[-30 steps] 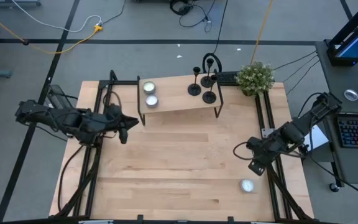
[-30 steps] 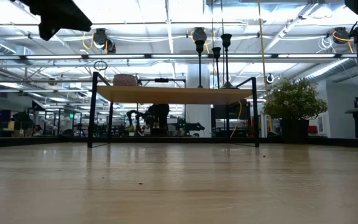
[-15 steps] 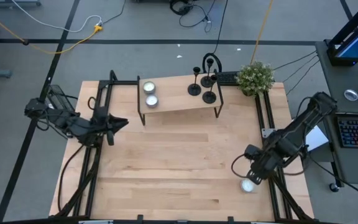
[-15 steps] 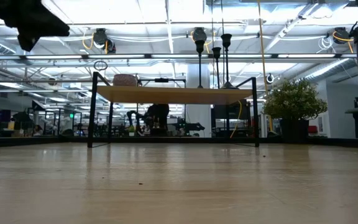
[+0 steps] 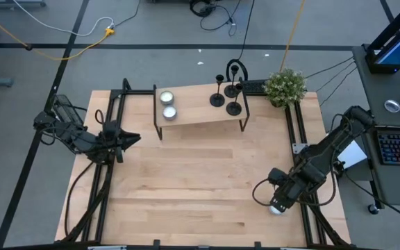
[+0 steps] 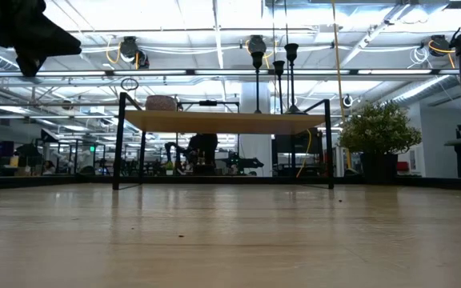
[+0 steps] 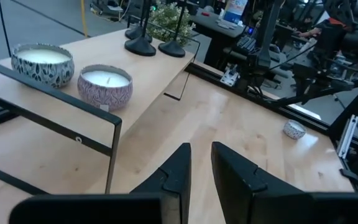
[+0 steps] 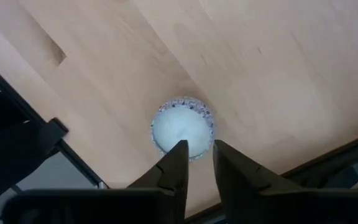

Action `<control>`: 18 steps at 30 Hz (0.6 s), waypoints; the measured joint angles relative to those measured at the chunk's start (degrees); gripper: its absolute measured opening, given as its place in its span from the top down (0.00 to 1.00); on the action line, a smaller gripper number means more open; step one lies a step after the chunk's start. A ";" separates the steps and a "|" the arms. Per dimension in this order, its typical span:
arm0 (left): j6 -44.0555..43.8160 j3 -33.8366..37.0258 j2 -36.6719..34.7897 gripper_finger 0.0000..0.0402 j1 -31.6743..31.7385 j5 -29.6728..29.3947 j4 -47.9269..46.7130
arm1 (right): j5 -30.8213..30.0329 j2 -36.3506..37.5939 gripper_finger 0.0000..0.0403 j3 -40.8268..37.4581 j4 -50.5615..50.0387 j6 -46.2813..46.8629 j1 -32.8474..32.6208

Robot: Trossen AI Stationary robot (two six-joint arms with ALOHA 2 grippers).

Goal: Pick & Place candle stick holders
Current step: Put the red patterned scented candle on the shelf

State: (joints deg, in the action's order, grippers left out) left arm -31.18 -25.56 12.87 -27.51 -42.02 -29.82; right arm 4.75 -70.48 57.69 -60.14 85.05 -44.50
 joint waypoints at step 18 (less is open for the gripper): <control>-3.50 1.12 -0.20 0.84 0.02 1.03 0.02 | 4.29 0.27 0.64 -11.69 16.97 11.21 -5.06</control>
State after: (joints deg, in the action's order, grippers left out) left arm -34.68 -24.45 12.67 -27.49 -40.99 -29.80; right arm 9.04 -70.21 46.00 -43.16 96.26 -49.56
